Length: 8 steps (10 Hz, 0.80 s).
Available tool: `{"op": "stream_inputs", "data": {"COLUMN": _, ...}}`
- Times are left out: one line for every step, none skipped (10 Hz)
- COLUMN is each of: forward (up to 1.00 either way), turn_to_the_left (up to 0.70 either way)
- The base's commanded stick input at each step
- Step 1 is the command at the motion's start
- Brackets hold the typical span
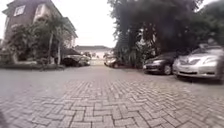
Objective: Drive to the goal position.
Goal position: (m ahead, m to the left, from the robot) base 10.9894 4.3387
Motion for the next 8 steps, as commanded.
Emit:
{"op": "stream_inputs", "data": {"forward": 0.7, "turn_to_the_left": 0.0}}
{"op": "stream_inputs", "data": {"forward": 0.7, "turn_to_the_left": 0.0}}
{"op": "stream_inputs", "data": {"forward": 0.7, "turn_to_the_left": 0.0}}
{"op": "stream_inputs", "data": {"forward": 0.7, "turn_to_the_left": 0.1}}
{"op": "stream_inputs", "data": {"forward": 0.7, "turn_to_the_left": 0.31}}
{"op": "stream_inputs", "data": {"forward": 0.7, "turn_to_the_left": 0.06}}
{"op": "stream_inputs", "data": {"forward": 0.7, "turn_to_the_left": 0.0}}
{"op": "stream_inputs", "data": {"forward": 0.7, "turn_to_the_left": 0.0}}
